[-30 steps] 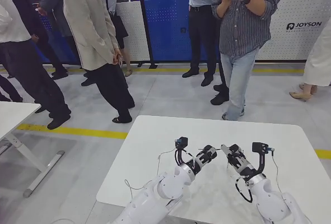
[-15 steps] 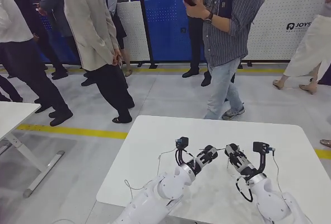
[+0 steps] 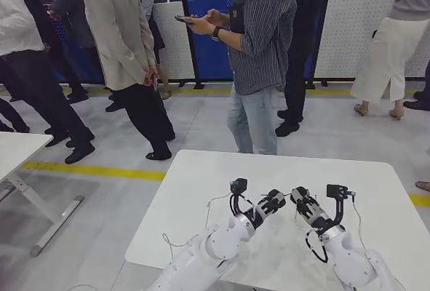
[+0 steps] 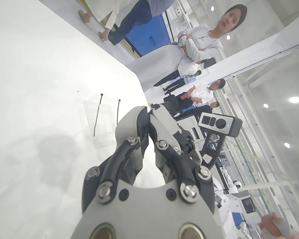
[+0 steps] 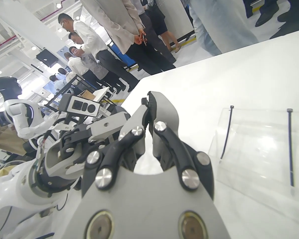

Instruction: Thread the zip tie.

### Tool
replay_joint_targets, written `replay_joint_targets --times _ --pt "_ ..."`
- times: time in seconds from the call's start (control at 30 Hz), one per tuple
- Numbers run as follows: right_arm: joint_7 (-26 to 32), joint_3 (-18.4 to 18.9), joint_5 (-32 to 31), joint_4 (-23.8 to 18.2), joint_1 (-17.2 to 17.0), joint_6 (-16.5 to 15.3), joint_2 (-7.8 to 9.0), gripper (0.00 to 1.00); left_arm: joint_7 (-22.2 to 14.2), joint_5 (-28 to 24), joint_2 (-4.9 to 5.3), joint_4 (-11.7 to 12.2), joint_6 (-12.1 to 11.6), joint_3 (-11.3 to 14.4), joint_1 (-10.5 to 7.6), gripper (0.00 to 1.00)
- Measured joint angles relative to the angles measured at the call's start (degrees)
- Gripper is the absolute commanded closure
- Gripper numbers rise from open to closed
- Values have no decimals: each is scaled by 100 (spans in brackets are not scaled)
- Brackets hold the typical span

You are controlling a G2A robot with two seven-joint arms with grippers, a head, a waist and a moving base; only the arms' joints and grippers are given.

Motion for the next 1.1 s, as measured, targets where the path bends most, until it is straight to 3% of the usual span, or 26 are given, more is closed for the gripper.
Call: replay_joint_targets --times 0.23,0.5,0.53,0.63,0.67,0.9,1.1 --pt "48 11 -49 2 -25 -52 12 100 26 27 -9 -27 -38 23 10 100" --pt "-33 55 -77 -21 -80 -56 22 100 161 131 -32 23 112 68 -3 100" --pt "-39 58 -93 -28 -86 -44 23 100 167 143 -33 23 122 72 -4 76" --pt "-57 59 -132 -47 -99 -14 25 100 180 179 -39 22 141 90 -4 61" --pt "-65 59 -142 -51 -102 -4 25 100 183 186 -41 22 144 94 -4 60" --pt "-110 85 -144 -51 -109 76 25 100 236 164 -51 14 137 75 12 65" --pt "-121 143 -118 -72 -141 60 35 100 259 136 -42 -14 114 -2 52 80"
